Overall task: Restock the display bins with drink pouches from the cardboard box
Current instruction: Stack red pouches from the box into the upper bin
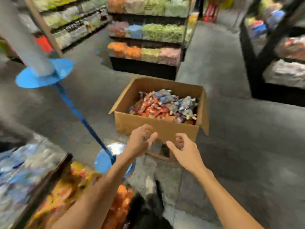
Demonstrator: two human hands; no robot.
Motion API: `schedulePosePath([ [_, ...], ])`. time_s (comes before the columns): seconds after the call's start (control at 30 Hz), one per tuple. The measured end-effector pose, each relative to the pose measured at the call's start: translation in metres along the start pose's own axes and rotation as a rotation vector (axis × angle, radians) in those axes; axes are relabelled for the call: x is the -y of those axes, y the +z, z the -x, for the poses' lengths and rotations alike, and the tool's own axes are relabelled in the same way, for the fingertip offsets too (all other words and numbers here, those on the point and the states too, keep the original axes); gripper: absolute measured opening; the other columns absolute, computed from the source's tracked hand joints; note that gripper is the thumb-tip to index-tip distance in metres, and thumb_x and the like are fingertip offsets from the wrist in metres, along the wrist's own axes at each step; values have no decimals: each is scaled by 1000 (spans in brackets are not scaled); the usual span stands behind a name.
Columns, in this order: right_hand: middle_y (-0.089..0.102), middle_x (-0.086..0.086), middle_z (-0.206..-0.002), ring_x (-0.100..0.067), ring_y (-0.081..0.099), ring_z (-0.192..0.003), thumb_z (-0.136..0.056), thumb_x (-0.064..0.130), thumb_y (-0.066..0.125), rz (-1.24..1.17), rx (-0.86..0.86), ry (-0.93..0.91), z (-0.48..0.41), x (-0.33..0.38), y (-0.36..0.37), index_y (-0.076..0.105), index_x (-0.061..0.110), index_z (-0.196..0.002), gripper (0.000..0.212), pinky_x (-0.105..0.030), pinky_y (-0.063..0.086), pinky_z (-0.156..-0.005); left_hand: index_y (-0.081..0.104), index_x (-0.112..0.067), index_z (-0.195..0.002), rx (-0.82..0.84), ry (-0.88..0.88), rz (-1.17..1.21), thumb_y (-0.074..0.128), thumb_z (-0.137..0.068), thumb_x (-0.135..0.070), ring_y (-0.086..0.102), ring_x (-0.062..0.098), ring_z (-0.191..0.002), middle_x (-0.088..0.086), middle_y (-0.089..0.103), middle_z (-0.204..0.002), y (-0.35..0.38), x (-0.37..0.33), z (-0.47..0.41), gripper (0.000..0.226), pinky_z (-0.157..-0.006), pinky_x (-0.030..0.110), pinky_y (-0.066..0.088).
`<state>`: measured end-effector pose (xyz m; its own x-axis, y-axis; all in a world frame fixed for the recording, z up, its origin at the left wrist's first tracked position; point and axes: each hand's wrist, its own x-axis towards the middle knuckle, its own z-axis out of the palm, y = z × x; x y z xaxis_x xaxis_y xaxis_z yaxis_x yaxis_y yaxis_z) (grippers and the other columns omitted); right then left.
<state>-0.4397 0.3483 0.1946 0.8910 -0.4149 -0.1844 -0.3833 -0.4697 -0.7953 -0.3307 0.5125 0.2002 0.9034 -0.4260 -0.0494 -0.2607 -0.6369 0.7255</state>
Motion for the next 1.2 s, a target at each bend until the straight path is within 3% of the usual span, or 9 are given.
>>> schedulePosePath([
  [0.2,57,-1,-129,-21,51,-126,-96,44,59,81,-12,153,-157,-32,1,50,21,-133,44,-41,44,-104,64,-15,-119,161,-55,-12,64,-94,-39,64,22,-108,4,70,-114,54,23,-175,34,-91,32,50],
  [0.3,57,0,-129,-19,54,-117,-99,43,55,132,60,239,-235,-46,23,50,21,-133,41,-36,45,-95,62,-11,-122,189,-151,-46,66,-93,-30,61,28,-112,8,68,-119,71,60,-256,35,-91,36,49],
  [0.43,58,-6,-136,-18,59,-96,-98,45,54,233,199,351,-324,-67,60,45,21,-143,52,-33,48,-81,51,-7,-134,226,-354,-137,70,-88,-34,57,36,-117,16,62,-123,82,122,-344,57,-92,41,46],
  [0.5,54,-7,-141,-23,60,-111,-99,43,54,270,307,437,-353,-78,77,39,18,-148,57,-35,48,-87,46,-7,-136,261,-457,-137,73,-84,-36,53,38,-120,19,56,-128,87,144,-373,65,-96,44,44],
  [0.57,53,-8,-142,-29,53,-125,-98,40,55,314,391,521,-372,-90,93,38,15,-149,59,-36,46,-94,39,-9,-141,289,-513,-143,77,-82,-37,46,40,-127,21,46,-137,96,164,-393,76,-102,45,40],
  [0.67,56,-8,-138,-30,55,-122,-95,37,60,384,464,559,-390,-109,114,42,16,-144,56,-37,47,-92,17,-13,-154,296,-520,-201,80,-80,-38,35,42,-137,24,29,-150,112,187,-412,101,-108,50,35],
  [0.8,52,-7,-142,-33,44,-132,-88,59,61,564,551,524,-403,-124,137,44,15,-141,71,-43,41,-102,2,-15,-157,339,-481,-269,82,-75,-49,46,45,-127,27,39,-143,131,206,-425,119,-101,52,42],
  [0.97,43,-9,-149,-32,24,-143,-76,72,64,746,626,528,-414,-116,161,43,13,-143,91,-51,23,-112,9,-17,-153,282,-505,-346,86,-68,-49,58,44,-111,25,52,-126,144,205,-436,119,-87,49,49],
  [1.2,46,-9,-140,-30,38,-131,-75,66,68,720,563,512,-417,-119,184,37,12,-139,89,-53,29,-102,11,-21,-154,381,-344,-293,86,-73,-36,54,43,-115,25,51,-130,144,224,-446,112,-90,52,47],
])
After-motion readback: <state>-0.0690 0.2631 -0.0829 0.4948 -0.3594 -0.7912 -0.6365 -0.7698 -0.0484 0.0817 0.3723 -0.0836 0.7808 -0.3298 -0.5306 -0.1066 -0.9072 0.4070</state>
